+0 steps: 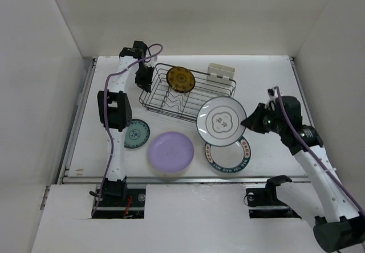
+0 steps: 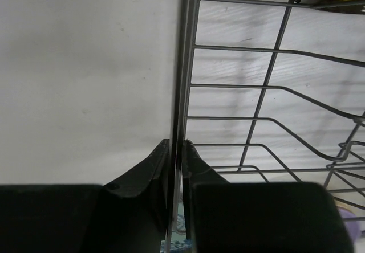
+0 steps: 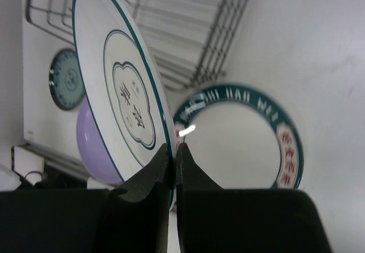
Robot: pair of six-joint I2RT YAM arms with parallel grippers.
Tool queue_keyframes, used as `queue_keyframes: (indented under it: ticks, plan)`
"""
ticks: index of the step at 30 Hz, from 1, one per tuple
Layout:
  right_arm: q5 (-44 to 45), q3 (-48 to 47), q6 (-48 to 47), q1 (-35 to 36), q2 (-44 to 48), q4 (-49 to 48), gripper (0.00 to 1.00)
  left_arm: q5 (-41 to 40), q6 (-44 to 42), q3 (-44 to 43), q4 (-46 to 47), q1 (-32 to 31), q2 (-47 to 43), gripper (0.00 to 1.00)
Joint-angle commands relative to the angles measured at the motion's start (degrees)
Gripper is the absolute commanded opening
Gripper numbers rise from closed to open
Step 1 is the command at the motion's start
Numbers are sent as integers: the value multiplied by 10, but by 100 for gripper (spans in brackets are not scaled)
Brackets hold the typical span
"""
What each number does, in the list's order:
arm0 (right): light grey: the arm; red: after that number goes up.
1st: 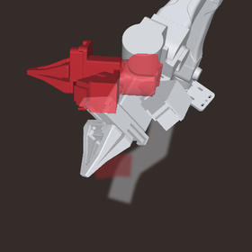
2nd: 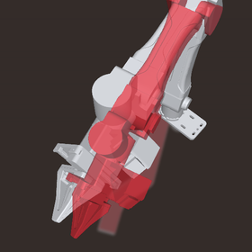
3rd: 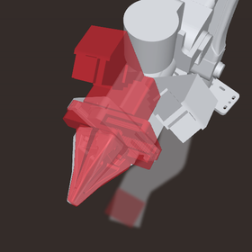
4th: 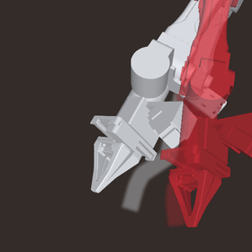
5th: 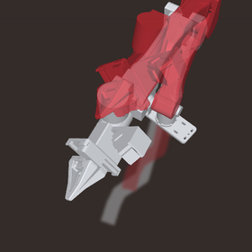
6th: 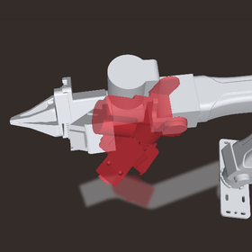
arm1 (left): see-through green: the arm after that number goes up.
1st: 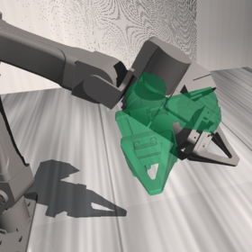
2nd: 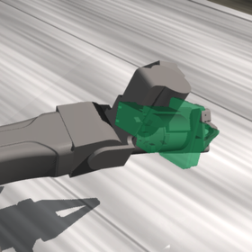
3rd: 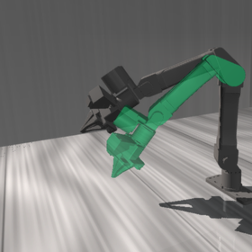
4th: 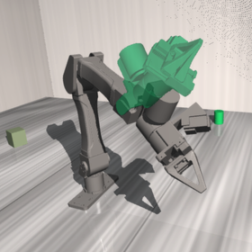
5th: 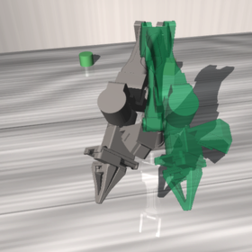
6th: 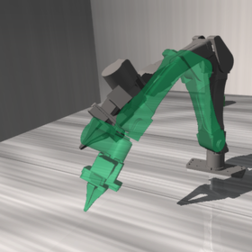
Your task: Unload the plates from the dish rack
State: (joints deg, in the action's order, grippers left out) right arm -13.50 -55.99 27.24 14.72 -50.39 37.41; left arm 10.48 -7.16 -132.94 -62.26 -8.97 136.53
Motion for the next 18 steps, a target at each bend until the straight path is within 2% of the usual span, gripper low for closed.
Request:
queue_keyframes:
  ticks: [1,6,7,11,14,18]
  plan:
    - [-89,67,99,-16,47,17,0,16,109,27,6,6,-35,0]
    - [-108,134,128,-22,96,30,0,90,238,134,80,39,-103,0]
    - [-113,152,128,-22,102,36,0,100,278,179,94,45,-114,0]
    - [-108,197,134,-28,96,43,0,126,342,272,149,53,-160,0]
    - [-88,209,146,-42,81,36,0,147,334,280,156,53,-160,0]
    - [-30,209,151,-66,93,57,0,129,269,224,120,48,-138,0]
